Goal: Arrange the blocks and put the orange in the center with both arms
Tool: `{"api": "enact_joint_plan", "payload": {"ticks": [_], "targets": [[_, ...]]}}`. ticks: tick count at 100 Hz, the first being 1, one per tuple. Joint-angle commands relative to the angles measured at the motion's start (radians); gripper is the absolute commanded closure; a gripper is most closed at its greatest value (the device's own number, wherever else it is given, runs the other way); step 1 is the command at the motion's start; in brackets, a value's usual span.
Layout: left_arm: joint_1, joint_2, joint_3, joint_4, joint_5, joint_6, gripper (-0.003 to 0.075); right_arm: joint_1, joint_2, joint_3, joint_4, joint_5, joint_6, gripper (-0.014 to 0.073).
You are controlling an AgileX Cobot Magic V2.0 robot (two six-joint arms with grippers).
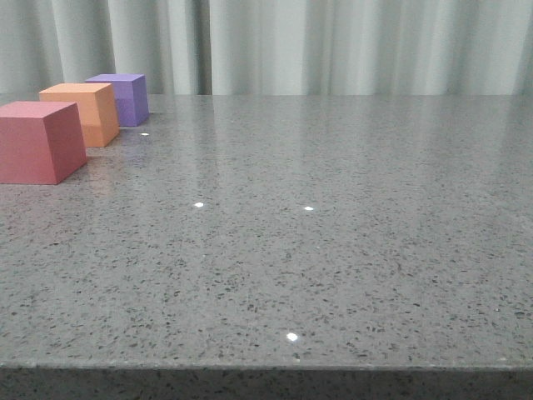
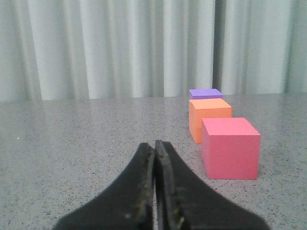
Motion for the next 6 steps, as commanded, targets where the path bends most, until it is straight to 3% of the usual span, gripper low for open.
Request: {"api": "enact_joint_plan", "payload": {"ticks": [1,6], "targets": [[0.001,-0.031,0.041,0.0,-0.074,0.0,0.0739,-0.006,-0.022,-0.018,-0.001,-0.085,-0.008,0.066],[0.001,-0.031,0.041,0.0,-0.074,0.0,0.0739,-0.006,-0.022,-0.018,-0.001,-0.085,-0.008,0.066]]}}
